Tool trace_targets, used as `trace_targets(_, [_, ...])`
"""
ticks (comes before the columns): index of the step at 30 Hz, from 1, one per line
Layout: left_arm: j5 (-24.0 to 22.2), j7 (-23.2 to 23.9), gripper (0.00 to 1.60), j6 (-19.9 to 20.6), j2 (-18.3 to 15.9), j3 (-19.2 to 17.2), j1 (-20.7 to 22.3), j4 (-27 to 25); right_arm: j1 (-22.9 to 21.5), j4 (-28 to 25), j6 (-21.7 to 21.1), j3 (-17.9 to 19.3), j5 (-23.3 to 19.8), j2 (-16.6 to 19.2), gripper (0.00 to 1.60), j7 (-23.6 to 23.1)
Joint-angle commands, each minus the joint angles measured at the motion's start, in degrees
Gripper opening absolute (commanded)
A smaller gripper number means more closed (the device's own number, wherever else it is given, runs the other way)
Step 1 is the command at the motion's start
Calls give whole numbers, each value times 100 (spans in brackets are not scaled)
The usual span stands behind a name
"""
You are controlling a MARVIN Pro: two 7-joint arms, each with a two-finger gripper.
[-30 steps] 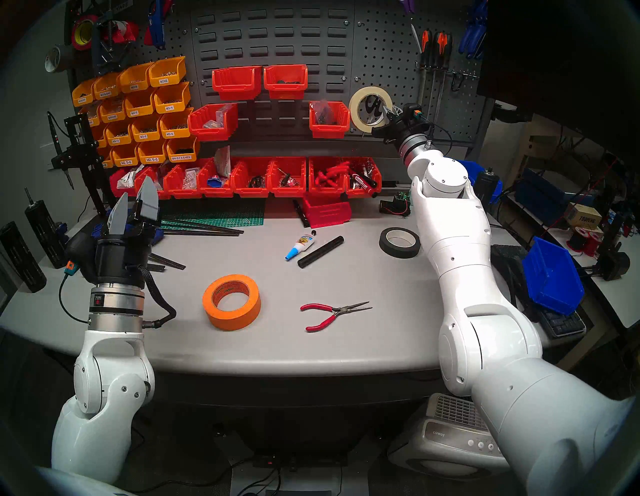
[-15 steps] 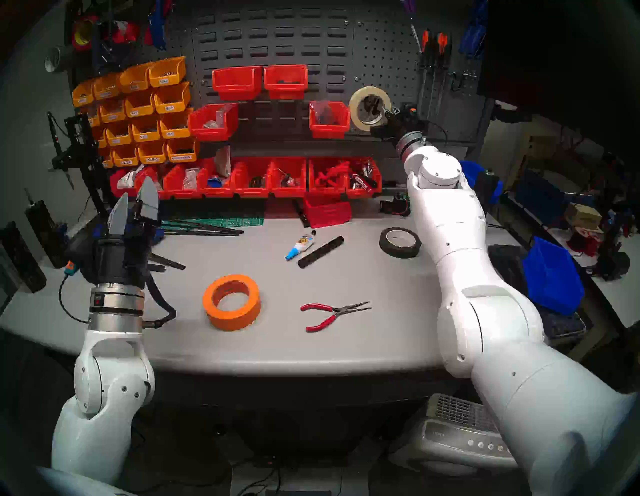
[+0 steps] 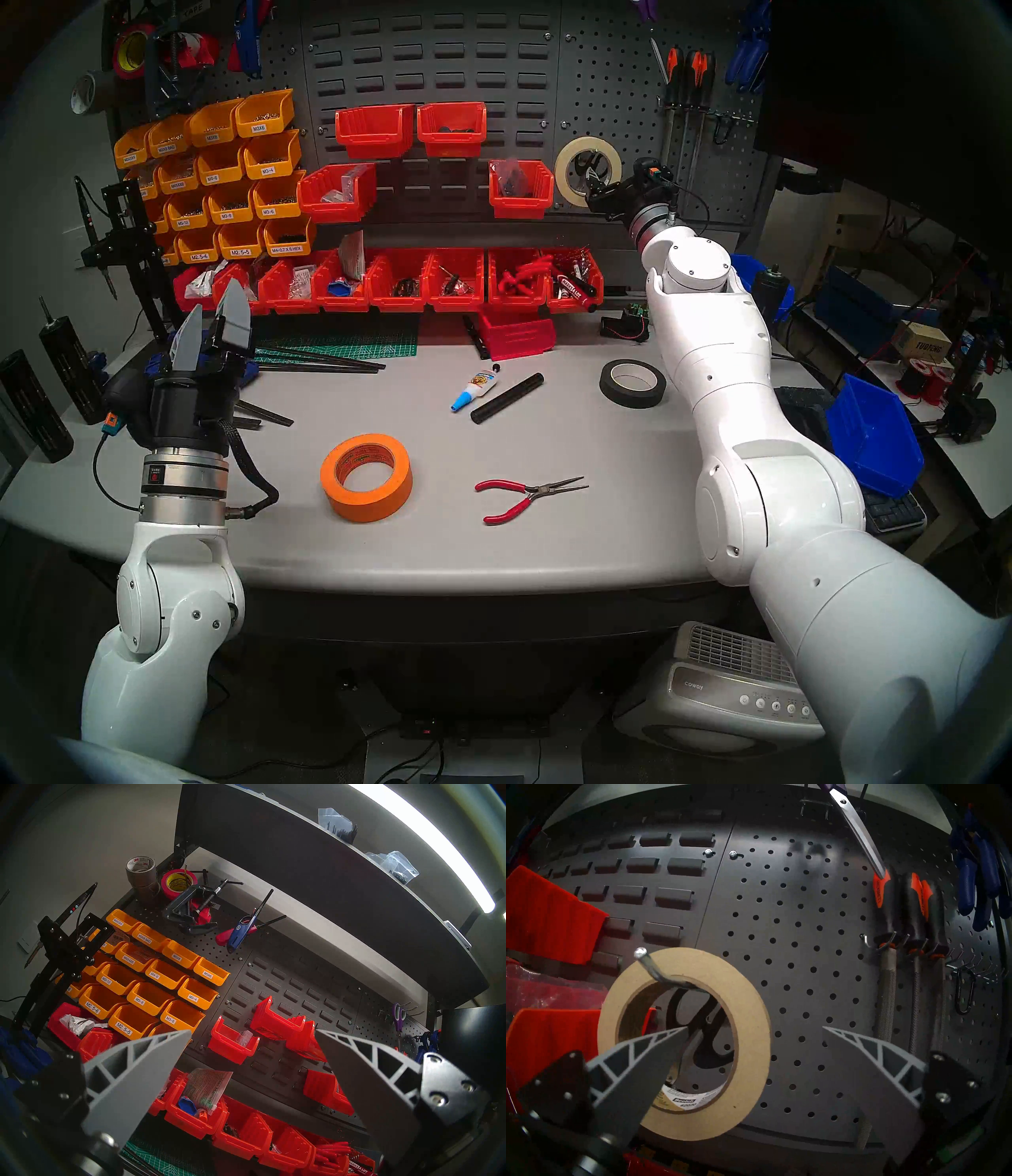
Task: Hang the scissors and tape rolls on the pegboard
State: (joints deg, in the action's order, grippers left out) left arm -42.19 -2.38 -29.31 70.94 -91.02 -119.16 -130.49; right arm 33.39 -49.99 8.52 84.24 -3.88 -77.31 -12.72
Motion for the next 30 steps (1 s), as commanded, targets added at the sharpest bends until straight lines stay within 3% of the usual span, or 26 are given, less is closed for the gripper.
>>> trace_targets(1, [-6, 22, 160, -56, 12, -13, 56, -183, -104, -424, 115, 49, 3, 97, 160, -10])
trace_targets(13, [-5, 22, 160, -55, 12, -13, 57, -182, 639, -1367, -126, 111, -32, 326, 160, -295])
trace_targets(14, [-5, 22, 160, -55, 12, -13, 58, -180, 583, -1213, -7, 110, -6, 342, 160, -300])
trace_targets(23, [-1, 23, 160, -49, 8, -12, 65, -161, 1160, -1865, 139, 254, -52, 538, 160, -479])
trace_targets(30, [2, 23, 160, -44, 4, -12, 68, -144, 1550, -2255, 364, 247, -290, 386, 160, -774])
